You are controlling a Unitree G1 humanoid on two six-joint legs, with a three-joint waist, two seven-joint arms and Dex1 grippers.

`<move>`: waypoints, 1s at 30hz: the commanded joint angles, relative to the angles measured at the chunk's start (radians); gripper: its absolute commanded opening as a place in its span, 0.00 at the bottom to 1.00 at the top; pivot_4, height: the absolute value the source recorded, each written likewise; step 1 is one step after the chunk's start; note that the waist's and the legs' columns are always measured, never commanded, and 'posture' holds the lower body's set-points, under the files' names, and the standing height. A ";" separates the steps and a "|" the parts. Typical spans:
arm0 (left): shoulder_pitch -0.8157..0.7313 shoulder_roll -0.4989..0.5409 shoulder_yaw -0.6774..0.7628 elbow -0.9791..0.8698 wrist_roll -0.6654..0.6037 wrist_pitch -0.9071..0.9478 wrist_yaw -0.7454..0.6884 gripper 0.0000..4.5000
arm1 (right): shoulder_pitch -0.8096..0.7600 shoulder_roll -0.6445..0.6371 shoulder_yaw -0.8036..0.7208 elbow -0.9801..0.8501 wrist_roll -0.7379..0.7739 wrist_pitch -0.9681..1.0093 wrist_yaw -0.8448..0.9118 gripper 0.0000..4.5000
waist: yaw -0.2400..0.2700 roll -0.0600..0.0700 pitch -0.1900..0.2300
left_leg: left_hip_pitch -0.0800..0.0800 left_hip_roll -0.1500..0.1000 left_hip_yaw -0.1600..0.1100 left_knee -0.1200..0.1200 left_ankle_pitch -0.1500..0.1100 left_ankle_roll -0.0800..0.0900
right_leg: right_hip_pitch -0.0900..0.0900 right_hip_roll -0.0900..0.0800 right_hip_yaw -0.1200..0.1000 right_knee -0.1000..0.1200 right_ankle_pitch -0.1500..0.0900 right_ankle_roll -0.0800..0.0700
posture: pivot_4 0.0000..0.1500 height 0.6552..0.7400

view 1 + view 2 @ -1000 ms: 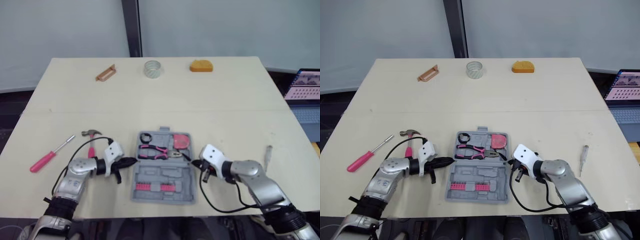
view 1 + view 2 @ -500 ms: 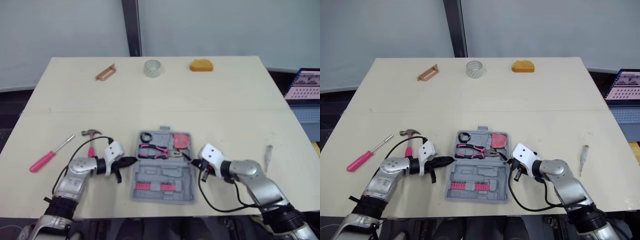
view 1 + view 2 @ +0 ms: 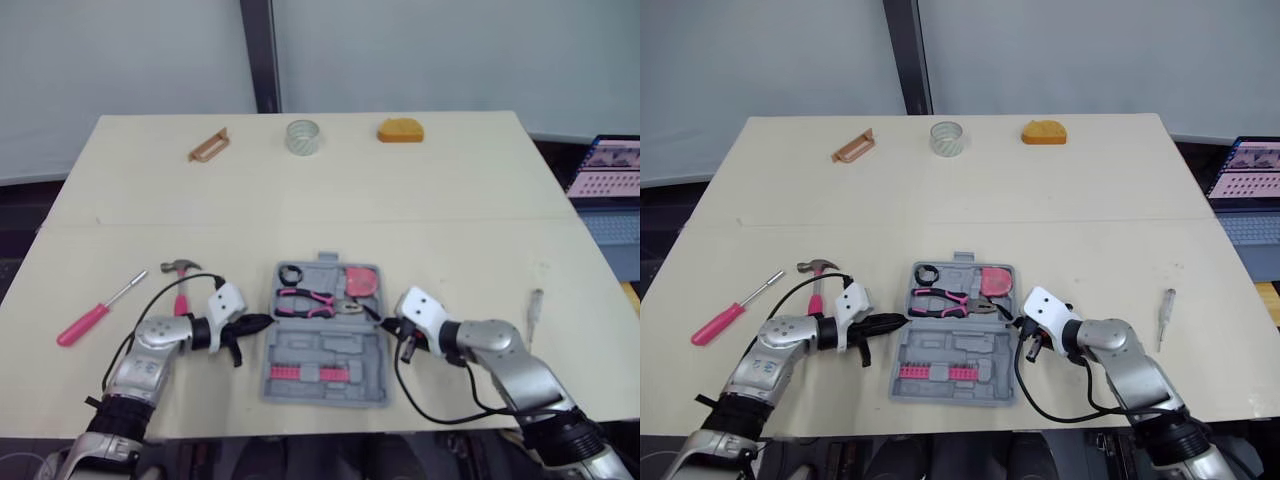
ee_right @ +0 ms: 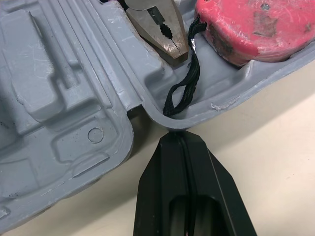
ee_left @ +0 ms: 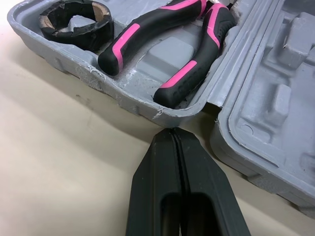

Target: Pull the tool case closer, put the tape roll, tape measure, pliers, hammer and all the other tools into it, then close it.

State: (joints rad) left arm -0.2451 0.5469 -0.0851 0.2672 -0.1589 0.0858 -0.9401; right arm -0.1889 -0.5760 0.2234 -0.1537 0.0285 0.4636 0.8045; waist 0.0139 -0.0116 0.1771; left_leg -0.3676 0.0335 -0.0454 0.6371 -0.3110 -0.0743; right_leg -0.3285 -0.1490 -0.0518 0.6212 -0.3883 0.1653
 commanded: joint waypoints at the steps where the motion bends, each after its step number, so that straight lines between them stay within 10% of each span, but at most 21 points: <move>1: 0.012 0.013 0.014 -0.025 -0.006 0.002 -0.003 0.01 | -0.011 0.008 -0.002 -0.018 0.007 -0.006 -0.008 0.00 | -0.003 0.000 0.000 | 0.000 0.000 0.000 0.000 0.000 0.000 | 0.000 0.000 0.000 0.000 0.000 0.000 | 1.00 1.00; 13: 0.069 0.055 0.048 -0.096 -0.040 0.038 -0.027 0.01 | 0.037 -0.049 -0.044 -0.038 0.017 -0.010 0.010 0.00 | -0.016 0.000 0.000 | 0.000 0.000 0.000 0.000 0.000 0.000 | 0.000 0.000 0.000 0.000 0.000 0.000 | 1.00 1.00; 30: 0.517 0.268 0.427 -0.612 -0.403 0.257 -0.198 0.01 | 0.413 -0.242 -0.361 -0.448 0.342 0.174 0.128 0.00 | -0.014 0.001 0.001 | -0.001 0.000 -0.001 -0.003 0.000 0.000 | 0.000 0.000 0.000 -0.003 0.000 0.000 | 1.00 1.00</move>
State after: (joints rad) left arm 0.2371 0.8128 0.2960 -0.2998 -0.5277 0.3426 -1.1280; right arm 0.2073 -0.8052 -0.0998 -0.5549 0.3412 0.6363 0.9113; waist -0.0001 -0.0101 0.1783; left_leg -0.3683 0.0336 -0.0457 0.6343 -0.3113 -0.0738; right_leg -0.3280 -0.1492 -0.0519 0.6168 -0.3882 0.1653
